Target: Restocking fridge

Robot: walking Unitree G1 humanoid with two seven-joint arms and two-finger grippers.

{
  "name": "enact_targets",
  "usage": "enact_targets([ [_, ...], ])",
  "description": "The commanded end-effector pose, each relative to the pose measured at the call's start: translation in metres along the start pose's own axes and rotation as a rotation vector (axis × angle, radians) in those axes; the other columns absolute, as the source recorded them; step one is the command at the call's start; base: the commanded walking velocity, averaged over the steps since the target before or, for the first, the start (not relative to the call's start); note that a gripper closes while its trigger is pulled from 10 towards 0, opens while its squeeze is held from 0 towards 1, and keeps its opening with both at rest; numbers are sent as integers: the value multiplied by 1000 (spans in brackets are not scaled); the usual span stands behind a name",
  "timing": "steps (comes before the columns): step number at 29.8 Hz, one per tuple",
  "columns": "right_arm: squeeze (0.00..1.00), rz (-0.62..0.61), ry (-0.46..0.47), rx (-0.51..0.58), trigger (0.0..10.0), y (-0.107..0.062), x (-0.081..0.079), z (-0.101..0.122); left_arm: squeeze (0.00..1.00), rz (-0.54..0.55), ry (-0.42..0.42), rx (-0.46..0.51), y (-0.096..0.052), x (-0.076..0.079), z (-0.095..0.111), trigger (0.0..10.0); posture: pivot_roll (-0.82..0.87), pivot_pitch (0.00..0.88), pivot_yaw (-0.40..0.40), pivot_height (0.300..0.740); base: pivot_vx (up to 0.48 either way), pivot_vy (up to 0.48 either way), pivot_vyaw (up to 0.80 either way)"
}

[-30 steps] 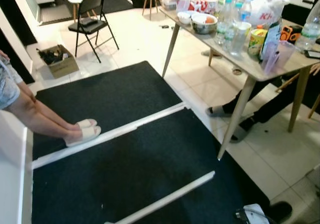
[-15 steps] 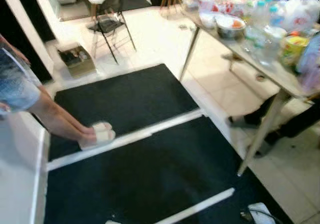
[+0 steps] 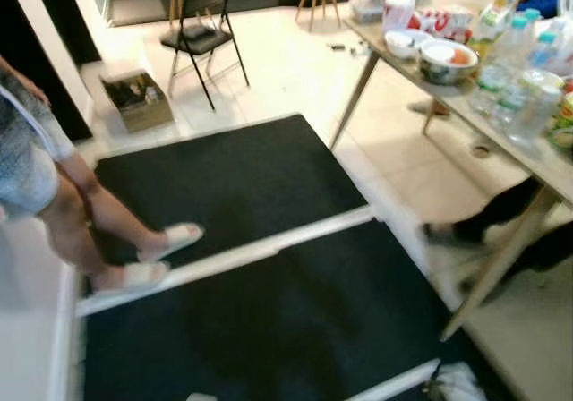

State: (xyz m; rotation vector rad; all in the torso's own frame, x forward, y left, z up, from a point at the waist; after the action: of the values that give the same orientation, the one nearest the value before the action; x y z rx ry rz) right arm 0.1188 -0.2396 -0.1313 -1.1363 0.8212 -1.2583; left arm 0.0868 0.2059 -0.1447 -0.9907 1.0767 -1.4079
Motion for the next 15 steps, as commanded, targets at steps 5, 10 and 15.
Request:
enact_targets([
  [5, 0, -5, -25, -21, 10000, 1, -5, 0, 0, 43, -62, 112, -1, -13, 37, 10000, -32, 0, 33, 740, 309, 0, 0],
  [10, 0, -20, -15, -3, 10000, 1, -2, 11, 0, 35, -47, 104, -1, -10, 38, 10000, -18, 0, 30, 740, 307, 0, 0],
  [15, 0, -19, -36, 21, 10000, 2, -5, 26, 0, 33, -40, 93, -1, -10, 35, 10000, -24, 0, 25, 740, 306, 0, 0],
])
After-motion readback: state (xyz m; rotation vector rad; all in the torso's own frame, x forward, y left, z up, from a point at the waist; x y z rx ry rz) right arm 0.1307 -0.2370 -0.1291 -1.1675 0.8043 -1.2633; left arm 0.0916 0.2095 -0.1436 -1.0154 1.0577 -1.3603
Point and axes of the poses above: a point about 5 cm out from each wrist's last joint towards the gripper, its own y axis pointing out of the wrist towards the gripper, its own z axis along the axis of the wrist's last joint, x = y × z, the point moved 3 cm from there along y, pointing out of the wrist towards the gripper, and after that the axes turned 1 degree about -y, right-handed, at the moved point
